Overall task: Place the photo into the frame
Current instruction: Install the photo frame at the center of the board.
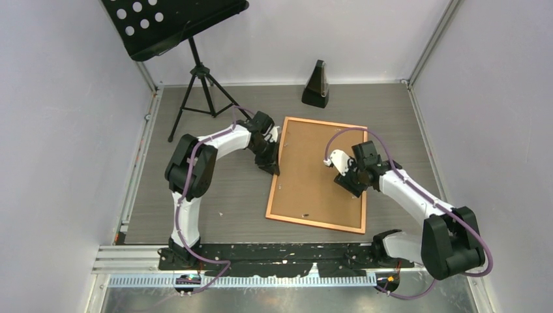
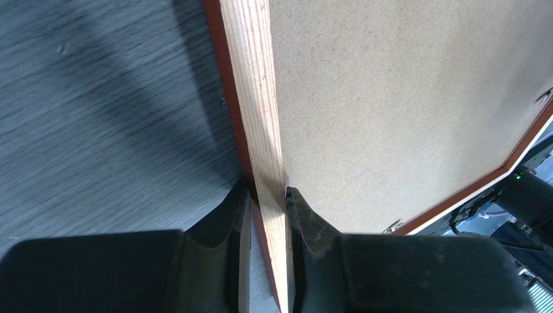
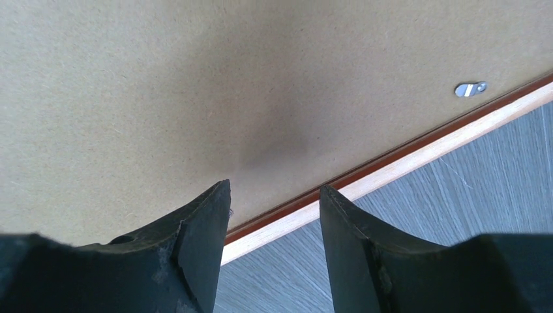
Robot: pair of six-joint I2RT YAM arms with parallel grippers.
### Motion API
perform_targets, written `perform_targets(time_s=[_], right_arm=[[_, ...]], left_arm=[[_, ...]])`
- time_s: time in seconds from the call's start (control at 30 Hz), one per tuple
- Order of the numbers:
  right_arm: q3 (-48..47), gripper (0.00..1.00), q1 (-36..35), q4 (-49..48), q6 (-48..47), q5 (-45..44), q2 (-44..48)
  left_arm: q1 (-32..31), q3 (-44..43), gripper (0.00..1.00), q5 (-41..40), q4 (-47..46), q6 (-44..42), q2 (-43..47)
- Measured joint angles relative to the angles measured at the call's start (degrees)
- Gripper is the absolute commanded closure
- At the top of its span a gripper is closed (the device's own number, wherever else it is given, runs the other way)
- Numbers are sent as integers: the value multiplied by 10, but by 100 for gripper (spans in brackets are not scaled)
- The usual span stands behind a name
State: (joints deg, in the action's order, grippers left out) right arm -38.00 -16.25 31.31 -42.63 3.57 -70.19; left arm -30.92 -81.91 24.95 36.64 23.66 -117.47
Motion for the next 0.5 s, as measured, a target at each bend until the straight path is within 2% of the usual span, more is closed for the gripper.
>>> perform_targets(time_s=[0.5], right_arm=[[9,41,-1,93,-6,31,63]], left_arm=[[-10,-5,100,1,5,4,-4]])
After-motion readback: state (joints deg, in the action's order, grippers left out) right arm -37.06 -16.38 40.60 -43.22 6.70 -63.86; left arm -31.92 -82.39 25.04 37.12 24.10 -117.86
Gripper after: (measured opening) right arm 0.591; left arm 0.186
